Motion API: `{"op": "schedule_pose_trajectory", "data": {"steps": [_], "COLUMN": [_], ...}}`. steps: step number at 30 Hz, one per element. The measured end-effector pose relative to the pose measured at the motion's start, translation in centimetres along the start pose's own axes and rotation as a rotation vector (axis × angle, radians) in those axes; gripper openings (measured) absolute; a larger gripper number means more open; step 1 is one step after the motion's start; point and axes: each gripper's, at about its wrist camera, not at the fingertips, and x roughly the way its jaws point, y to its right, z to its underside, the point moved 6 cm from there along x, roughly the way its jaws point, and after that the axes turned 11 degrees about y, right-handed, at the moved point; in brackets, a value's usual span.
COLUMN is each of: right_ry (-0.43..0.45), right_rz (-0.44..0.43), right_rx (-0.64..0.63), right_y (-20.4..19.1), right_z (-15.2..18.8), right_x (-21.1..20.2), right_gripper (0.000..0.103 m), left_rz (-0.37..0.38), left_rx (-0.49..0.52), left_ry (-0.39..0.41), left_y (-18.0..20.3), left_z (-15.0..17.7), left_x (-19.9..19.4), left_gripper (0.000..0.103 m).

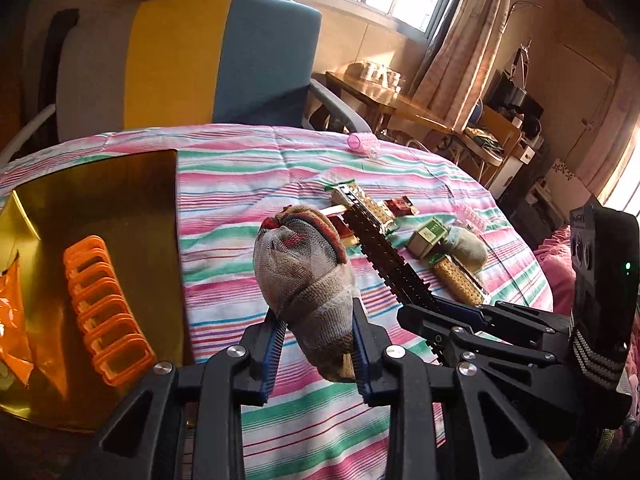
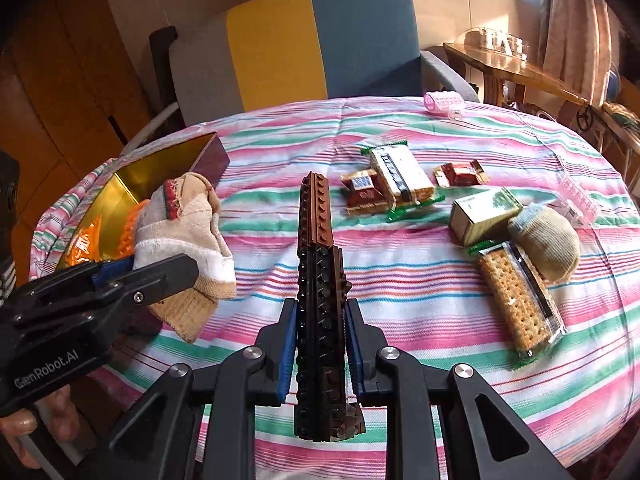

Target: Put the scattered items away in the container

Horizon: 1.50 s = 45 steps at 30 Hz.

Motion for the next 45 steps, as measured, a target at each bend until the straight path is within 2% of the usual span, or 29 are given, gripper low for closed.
{"op": "schedule_pose_trajectory", "data": {"steps": [4,9,15,19,24,32,37,39,42,45], "right_ry": [0.022,0.03,-0.012,-0.058,-0.116,-0.162,-0.167,-0.156,-0.141,-0.125], "right_rz": [-0.074,-0.194,-0.281,-0.296,-0.284,-0.267,-0.269,-0.268,-0.268,-0.267], "right_rx": [-0.021,-0.066,-0.136,-0.174,-0.174,-0.18,-0.174,-0.172,-0.17,-0.168], "right_y": [-3.4,-9.6,-16.9,-20.1,-21.5,-21.8,-21.5,-21.3,-21.0,-20.8], "right_z": [-2.3,-5.0,-5.9,-5.4,-4.5,-3.8,-3.6,-3.6,-3.8,-3.9], "right_x": [0.6,2.3,6.0,8.4,11.2,13.2,13.3,13.0,12.4,11.8], "right_gripper": [0.023,0.023,0.023,0.023,0.023,0.023,0.026,0.026,0.026,0.029], "left_rz": [-0.067,-0.194,-0.314,-0.337,-0.344,-0.361,-0.37,-0.376,-0.382,-0.39], "left_rx": [-0.031,-0.086,-0.103,-0.111,-0.12,-0.131,-0.149,-0.163,-0.178,-0.193], "left_ry": [0.045,0.072,0.034,0.008,-0.014,-0.029,-0.025,-0.017,-0.01,0.004], "left_y": [-3.3,-9.8,-16.5,-18.5,-19.8,-20.5,-20.5,-20.6,-20.7,-20.6], "left_z": [-1.3,-2.3,-1.9,-1.1,-0.2,0.0,0.2,0.2,0.3,0.3], "left_x": [-2.0,-4.0,-3.9,-3.1,-2.2,-1.0,-1.4,-1.7,-2.2,-3.0], "left_gripper": [0.03,0.03,0.03,0.03,0.03,0.031,0.038,0.044,0.049,0.05]}}
